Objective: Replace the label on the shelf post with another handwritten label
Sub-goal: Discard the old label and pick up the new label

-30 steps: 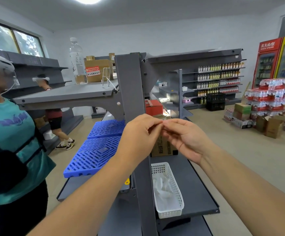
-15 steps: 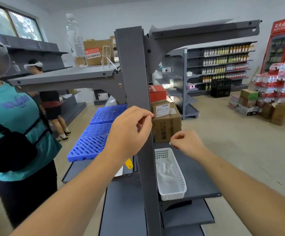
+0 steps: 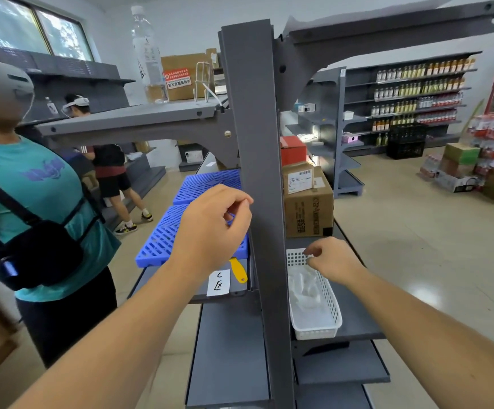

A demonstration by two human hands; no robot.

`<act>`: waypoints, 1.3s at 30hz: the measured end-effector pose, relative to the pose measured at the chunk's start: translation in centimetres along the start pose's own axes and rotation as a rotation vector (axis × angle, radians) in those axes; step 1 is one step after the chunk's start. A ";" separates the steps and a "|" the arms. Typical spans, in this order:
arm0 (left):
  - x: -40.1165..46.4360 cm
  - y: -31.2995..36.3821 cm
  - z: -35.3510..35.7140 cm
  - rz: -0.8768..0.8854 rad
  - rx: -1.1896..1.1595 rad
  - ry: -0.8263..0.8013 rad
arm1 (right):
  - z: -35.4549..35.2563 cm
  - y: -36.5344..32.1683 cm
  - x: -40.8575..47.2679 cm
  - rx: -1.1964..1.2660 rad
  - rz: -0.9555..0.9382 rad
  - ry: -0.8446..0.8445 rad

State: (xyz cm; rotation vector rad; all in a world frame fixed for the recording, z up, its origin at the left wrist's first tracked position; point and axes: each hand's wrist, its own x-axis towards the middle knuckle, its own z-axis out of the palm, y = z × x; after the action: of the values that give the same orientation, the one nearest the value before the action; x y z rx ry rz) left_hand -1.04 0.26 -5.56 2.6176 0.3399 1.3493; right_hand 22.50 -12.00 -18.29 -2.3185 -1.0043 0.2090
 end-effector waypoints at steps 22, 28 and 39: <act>-8.0 -7.8 5.2 -0.312 0.309 -0.725 | -1.8 -2.1 -2.1 0.162 -0.124 0.137; -9.4 -9.2 6.0 -0.341 0.346 -0.733 | -2.3 -2.9 -3.0 0.182 -0.138 0.154; -8.9 -5.9 3.6 -0.199 0.289 -0.284 | -3.3 -5.3 -6.0 0.435 -0.148 0.132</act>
State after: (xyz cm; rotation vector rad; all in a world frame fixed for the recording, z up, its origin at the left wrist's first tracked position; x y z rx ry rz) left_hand -3.77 3.26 -16.10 2.8602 0.7763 0.9081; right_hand 16.25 -14.88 -13.12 -1.8338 -0.9515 0.1905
